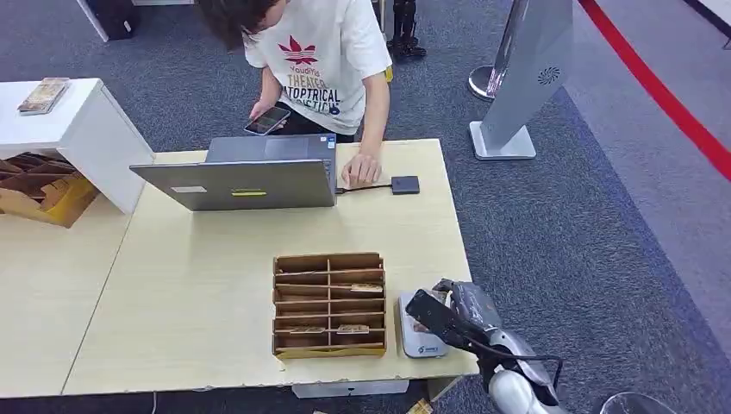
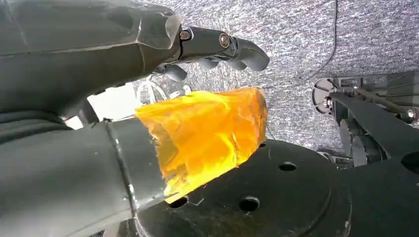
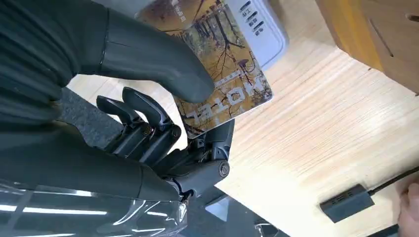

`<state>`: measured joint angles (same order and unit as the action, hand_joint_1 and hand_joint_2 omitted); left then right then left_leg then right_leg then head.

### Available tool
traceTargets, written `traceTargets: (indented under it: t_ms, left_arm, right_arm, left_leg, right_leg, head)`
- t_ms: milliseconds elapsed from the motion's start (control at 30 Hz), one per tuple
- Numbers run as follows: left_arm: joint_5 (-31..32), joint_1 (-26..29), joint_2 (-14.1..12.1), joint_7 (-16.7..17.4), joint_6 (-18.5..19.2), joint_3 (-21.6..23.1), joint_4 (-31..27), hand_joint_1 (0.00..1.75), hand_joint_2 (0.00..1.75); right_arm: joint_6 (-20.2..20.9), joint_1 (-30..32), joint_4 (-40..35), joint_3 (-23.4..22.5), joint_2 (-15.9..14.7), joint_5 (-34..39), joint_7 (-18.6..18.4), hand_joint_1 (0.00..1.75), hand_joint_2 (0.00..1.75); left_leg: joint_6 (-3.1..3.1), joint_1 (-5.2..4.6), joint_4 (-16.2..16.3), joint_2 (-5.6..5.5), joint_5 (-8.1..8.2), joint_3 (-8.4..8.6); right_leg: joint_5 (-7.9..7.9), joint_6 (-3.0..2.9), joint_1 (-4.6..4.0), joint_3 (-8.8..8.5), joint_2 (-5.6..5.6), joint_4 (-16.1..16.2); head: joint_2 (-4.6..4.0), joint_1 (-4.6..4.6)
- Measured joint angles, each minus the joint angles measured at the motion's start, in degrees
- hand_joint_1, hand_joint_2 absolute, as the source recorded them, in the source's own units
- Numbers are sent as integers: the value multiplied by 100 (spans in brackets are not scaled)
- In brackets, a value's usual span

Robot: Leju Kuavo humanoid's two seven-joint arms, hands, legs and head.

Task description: Pass the card to the sensor for recognition and then transmit it.

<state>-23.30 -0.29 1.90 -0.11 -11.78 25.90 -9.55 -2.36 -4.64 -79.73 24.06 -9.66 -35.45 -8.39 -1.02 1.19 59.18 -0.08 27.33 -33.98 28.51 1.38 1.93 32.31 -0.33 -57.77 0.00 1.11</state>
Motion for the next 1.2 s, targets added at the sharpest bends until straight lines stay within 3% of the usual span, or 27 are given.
traceTargets:
  t_ms: [1200]
  left_arm:
    - [-17, -2, -2, 33, 2, 0, 0, 0, 0]
  right_arm:
    - [94, -31, 144, 81, 0, -13, -2, 175, 175]
  left_leg:
    - [0, 0, 0, 0, 0, 4]
  right_leg:
    - [0, 0, 0, -4, 0, 0]
  head:
    - [0, 0]
